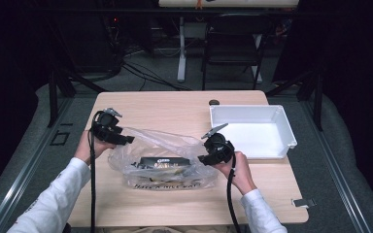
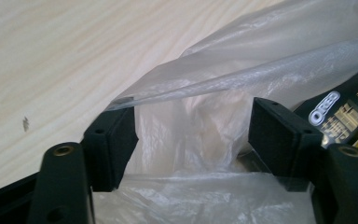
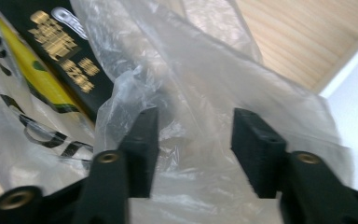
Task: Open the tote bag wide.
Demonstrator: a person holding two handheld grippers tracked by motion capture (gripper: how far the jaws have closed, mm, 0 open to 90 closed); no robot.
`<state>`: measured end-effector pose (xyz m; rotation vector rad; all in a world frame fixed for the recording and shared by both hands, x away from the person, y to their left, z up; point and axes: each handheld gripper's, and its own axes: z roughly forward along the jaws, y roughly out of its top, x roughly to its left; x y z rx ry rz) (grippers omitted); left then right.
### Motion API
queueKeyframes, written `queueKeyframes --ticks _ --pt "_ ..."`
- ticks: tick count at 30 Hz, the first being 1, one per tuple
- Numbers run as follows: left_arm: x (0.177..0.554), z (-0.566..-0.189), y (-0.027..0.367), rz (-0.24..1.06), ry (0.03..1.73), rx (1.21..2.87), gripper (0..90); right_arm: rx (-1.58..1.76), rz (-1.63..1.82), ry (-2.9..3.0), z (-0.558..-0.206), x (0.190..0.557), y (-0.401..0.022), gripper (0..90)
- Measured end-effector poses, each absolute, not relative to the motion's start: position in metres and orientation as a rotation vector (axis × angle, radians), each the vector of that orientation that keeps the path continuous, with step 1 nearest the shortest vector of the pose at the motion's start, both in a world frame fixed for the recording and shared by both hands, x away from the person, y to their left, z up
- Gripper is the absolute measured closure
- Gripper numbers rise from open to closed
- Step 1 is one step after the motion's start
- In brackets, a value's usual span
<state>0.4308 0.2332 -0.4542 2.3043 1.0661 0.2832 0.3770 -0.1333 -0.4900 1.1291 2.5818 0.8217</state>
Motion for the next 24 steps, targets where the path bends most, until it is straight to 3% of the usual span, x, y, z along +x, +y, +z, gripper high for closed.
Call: queueKeyframes --ticks 11,17,21,24 --pt "0.427 -0.444 0.223 0.197 0.959 2.320 15.5 1.064 0.867 2.609 -0.479 0.372 -0.124 42.4" --pt "0.419 -0.430 0.219 0.208 0.932 2.321 15.3 1.060 0.865 2.607 -0.479 0.370 -0.120 40.1" --pt "0.406 -0.428 0.226 0.220 0.942 2.344 16.6 1.074 0.848 2.598 -0.480 0.370 -0.124 44.2" --pt "0.396 -0.431 0.234 0.206 0.939 2.345 17.2 1.071 0.872 2.608 -0.483 0.370 -0.129 39.5"
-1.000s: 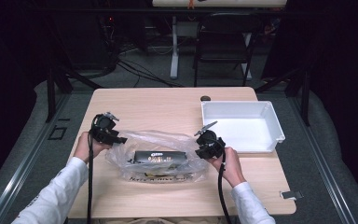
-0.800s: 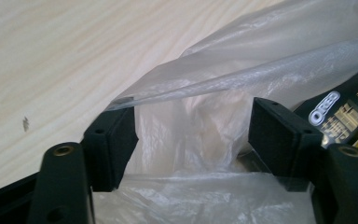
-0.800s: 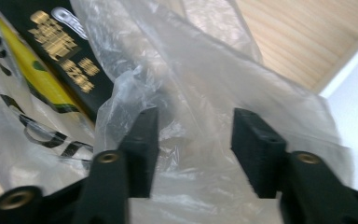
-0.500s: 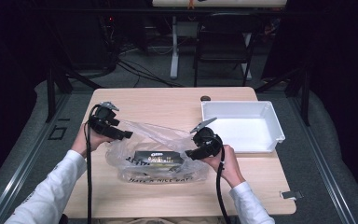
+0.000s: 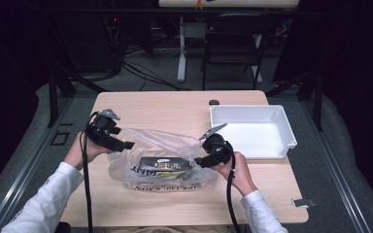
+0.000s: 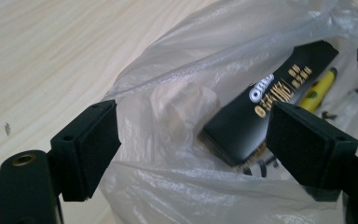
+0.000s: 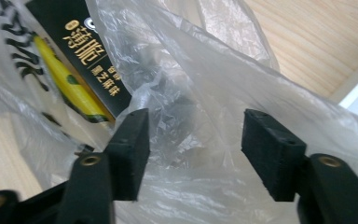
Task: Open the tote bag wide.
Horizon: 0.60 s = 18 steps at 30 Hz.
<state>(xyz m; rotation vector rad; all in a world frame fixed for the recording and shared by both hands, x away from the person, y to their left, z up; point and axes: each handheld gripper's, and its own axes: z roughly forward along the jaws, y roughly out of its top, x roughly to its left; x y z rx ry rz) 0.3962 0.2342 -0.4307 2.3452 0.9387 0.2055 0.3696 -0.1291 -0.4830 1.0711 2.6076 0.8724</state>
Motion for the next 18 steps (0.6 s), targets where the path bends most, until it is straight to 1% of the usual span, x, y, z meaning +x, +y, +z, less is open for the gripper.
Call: queueKeyframes --ticks 1,2,4,8,11,12,13,15,16,17,18 --pt "0.393 -0.431 0.238 0.192 0.941 2.332 17.0 1.064 0.893 2.612 -0.483 0.369 -0.131 37.4" --pt "0.392 -0.432 0.240 0.189 0.945 2.328 16.2 1.055 0.927 2.622 -0.480 0.365 -0.131 33.0" --pt "0.390 -0.434 0.242 0.185 0.953 2.334 16.2 1.037 0.944 2.637 -0.477 0.363 -0.130 31.5" --pt "0.389 -0.447 0.240 0.161 0.968 2.391 17.7 1.010 0.926 2.669 -0.479 0.361 -0.125 30.8" --pt "0.389 -0.465 0.239 0.138 0.990 2.446 24.4 0.996 0.814 2.723 -0.492 0.361 -0.117 32.7" --pt "0.389 -0.472 0.238 0.129 0.998 2.465 27.8 0.992 0.767 2.736 -0.498 0.362 -0.115 36.5" --pt "0.389 -0.478 0.238 0.120 1.004 2.485 30.7 0.981 0.728 2.742 -0.503 0.362 -0.114 44.5" --pt "0.389 -0.489 0.238 0.102 1.020 2.501 39.7 0.983 0.663 2.753 -0.509 0.365 -0.113 56.8" --pt "0.390 -0.495 0.239 0.083 1.026 2.506 43.9 0.997 0.673 2.741 -0.512 0.365 -0.114 65.0" --pt "0.391 -0.500 0.239 0.081 1.035 2.511 50.7 0.996 0.655 2.751 -0.514 0.366 -0.115 72.0" --pt "0.393 -0.509 0.240 0.078 1.056 2.507 60.9 1.032 0.680 2.711 -0.517 0.368 -0.118 85.4"
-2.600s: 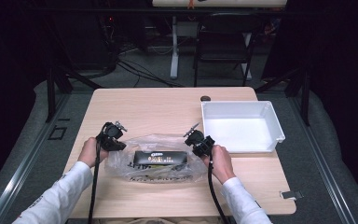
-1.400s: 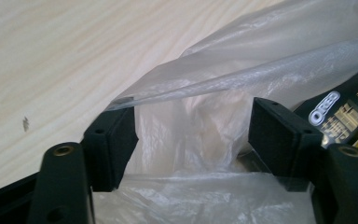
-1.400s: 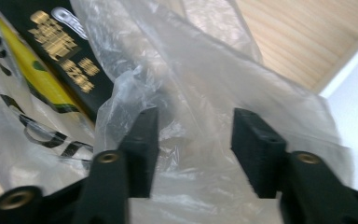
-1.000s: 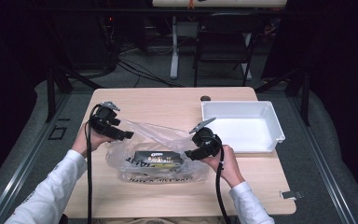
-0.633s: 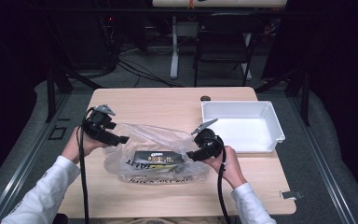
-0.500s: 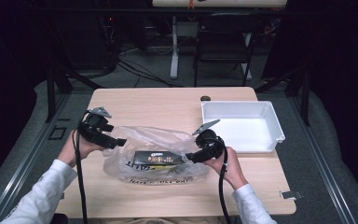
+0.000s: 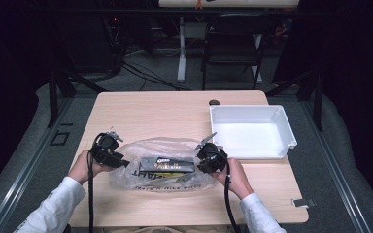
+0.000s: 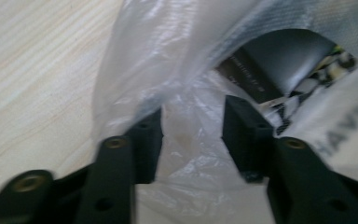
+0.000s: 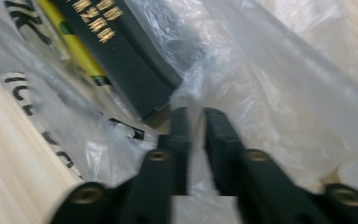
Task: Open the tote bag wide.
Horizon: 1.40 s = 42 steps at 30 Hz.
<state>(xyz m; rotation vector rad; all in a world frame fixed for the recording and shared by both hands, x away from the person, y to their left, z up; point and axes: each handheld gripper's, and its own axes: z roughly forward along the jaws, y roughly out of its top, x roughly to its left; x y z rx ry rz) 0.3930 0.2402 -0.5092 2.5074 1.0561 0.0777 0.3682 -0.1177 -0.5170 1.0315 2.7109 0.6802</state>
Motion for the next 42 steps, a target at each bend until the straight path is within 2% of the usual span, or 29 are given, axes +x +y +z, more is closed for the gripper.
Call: queueKeyframes --ticks 2,4,9,19,22,33,38,39,42 --pt "0.395 -0.515 0.240 0.083 1.069 2.503 71.3 1.057 0.698 2.687 -0.518 0.370 -0.120 90.0" --pt "0.397 -0.519 0.240 0.099 1.070 2.512 80.2 1.085 0.718 2.649 -0.520 0.374 -0.124 90.0" --pt "0.405 -0.527 0.236 0.185 1.098 2.522 89.2 1.152 0.681 2.584 -0.531 0.383 -0.127 90.0" --pt "0.423 -0.540 0.240 0.237 1.188 2.543 90.0 1.226 0.533 2.546 -0.545 0.393 -0.136 90.0" --pt "0.421 -0.543 0.237 0.277 1.178 2.587 90.0 1.250 0.502 2.532 -0.547 0.392 -0.137 90.0" --pt "0.414 -0.545 0.241 0.275 1.160 2.641 90.0 1.248 0.383 2.584 -0.543 0.389 -0.148 90.0" --pt "0.411 -0.543 0.246 0.285 1.176 2.619 88.7 1.252 0.460 2.575 -0.539 0.386 -0.151 90.0" --pt "0.411 -0.540 0.248 0.272 1.180 2.607 86.2 1.245 0.502 2.586 -0.537 0.385 -0.151 88.5" --pt "0.411 -0.532 0.254 0.214 1.189 2.521 75.6 1.215 0.684 2.605 -0.518 0.379 -0.155 74.7"
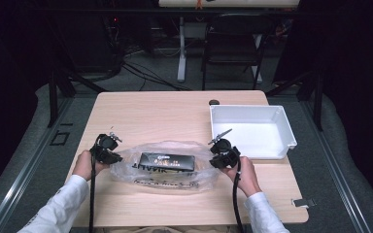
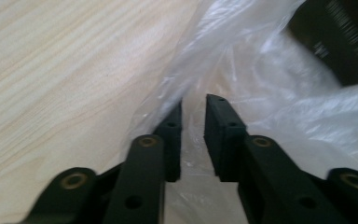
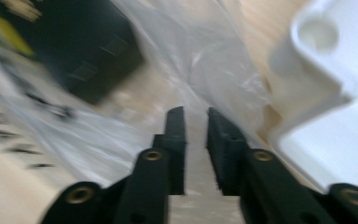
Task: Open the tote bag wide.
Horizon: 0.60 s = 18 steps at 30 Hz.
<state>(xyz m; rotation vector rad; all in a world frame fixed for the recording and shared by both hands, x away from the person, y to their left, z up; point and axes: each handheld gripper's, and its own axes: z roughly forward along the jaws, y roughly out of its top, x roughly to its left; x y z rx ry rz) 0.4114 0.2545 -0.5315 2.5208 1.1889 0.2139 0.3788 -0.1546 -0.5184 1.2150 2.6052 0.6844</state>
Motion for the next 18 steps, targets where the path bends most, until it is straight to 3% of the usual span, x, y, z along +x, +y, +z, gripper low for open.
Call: queueKeyframes --ticks 1,2,4,5,7,10,18 --pt "0.411 -0.528 0.256 0.191 1.191 2.489 73.4 1.207 0.748 2.601 -0.512 0.377 -0.155 72.9" --pt "0.411 -0.526 0.257 0.181 1.188 2.470 65.6 1.190 0.849 2.597 -0.503 0.373 -0.155 66.8" --pt "0.410 -0.520 0.256 0.170 1.175 2.445 63.7 1.159 0.868 2.610 -0.499 0.371 -0.154 63.7" --pt "0.410 -0.518 0.255 0.164 1.177 2.435 57.0 1.149 0.901 2.609 -0.496 0.369 -0.151 59.7" --pt "0.408 -0.514 0.253 0.162 1.155 2.417 53.8 1.102 0.917 2.626 -0.492 0.366 -0.148 53.4" --pt "0.407 -0.505 0.249 0.168 1.131 2.391 41.3 1.035 0.913 2.675 -0.490 0.361 -0.137 45.2" --pt "0.395 -0.486 0.247 0.183 1.080 2.346 28.4 0.941 0.887 2.745 -0.494 0.353 -0.126 42.2"
